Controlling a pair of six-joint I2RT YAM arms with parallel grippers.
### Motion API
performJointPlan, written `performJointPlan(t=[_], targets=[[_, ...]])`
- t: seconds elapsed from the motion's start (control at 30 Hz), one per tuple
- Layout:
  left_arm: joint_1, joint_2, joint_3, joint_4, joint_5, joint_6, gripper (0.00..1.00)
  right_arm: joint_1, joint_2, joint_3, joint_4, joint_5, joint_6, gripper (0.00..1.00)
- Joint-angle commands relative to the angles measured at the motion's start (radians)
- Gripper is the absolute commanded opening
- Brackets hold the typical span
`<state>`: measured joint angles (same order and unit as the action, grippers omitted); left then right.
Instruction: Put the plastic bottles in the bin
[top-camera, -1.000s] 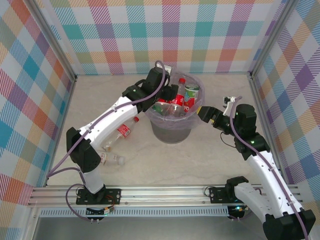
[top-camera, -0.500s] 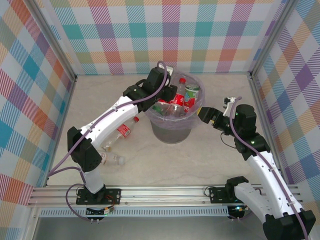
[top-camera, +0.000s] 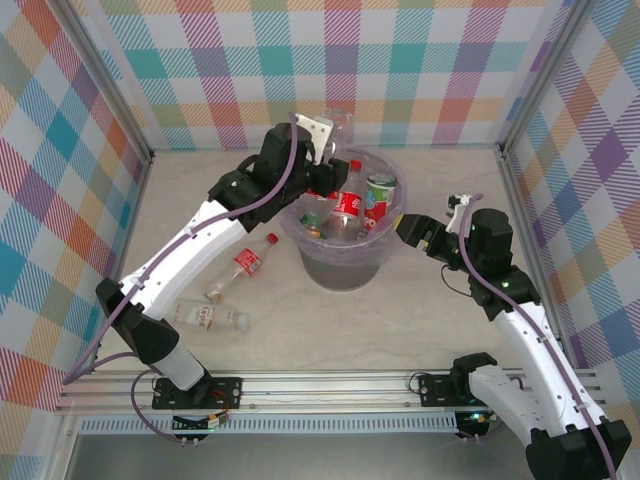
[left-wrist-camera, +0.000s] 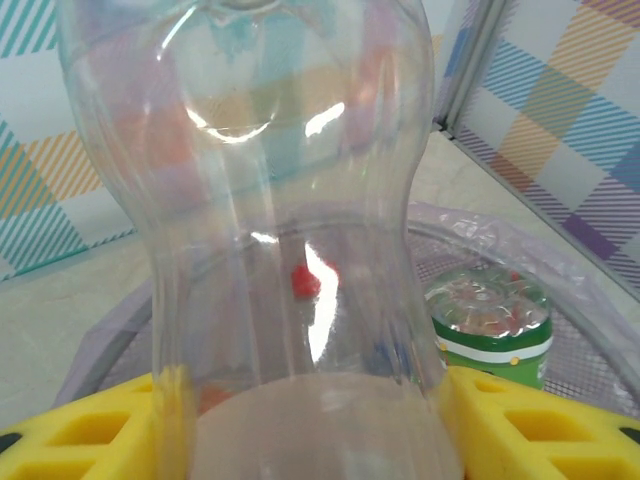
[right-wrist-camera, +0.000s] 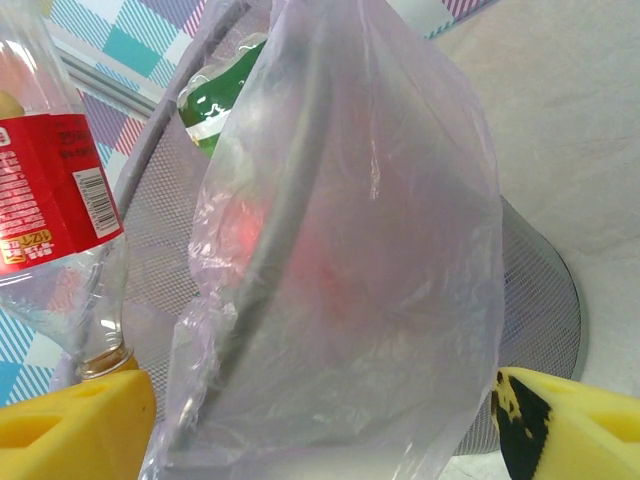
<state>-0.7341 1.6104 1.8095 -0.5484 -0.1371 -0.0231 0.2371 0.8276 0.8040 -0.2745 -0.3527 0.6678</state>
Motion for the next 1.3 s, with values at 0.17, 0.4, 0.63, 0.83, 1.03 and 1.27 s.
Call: performJointPlan(t=[0.17, 0.4, 0.63, 0.83, 1.03, 1.27], targets=[[-0.013, 0.012, -0.009, -0.041, 0.146, 0.071, 0.61, 0.007, -0.011, 0.038, -0.012, 0.008, -0.017, 0.87], [-0.015, 0.029, -0.041, -0.029, 0.256, 0.084, 0.64, 0.007, -0.011, 0.037, -0.014, 0.007, -0.017, 0.87], [-0.016, 0.023, -0.038, -0.032, 0.259, 0.076, 0.84, 0.007, -0.008, 0.034, -0.006, 0.006, -0.016, 0.87], [-0.016, 0.008, -0.041, 0.022, 0.235, 0.029, 0.87, 0.007, 0.004, 0.034, 0.005, -0.003, -0.013, 0.87], [-0.015, 0.017, -0.036, 0.045, 0.125, -0.003, 0.72, 0.007, -0.002, 0.029, 0.006, -0.001, -0.013, 0.87], [-0.018, 0.058, -0.063, 0.011, 0.109, -0.056, 0.62, 0.006, 0.001, 0.029, 0.002, 0.005, -0.018, 0.87]])
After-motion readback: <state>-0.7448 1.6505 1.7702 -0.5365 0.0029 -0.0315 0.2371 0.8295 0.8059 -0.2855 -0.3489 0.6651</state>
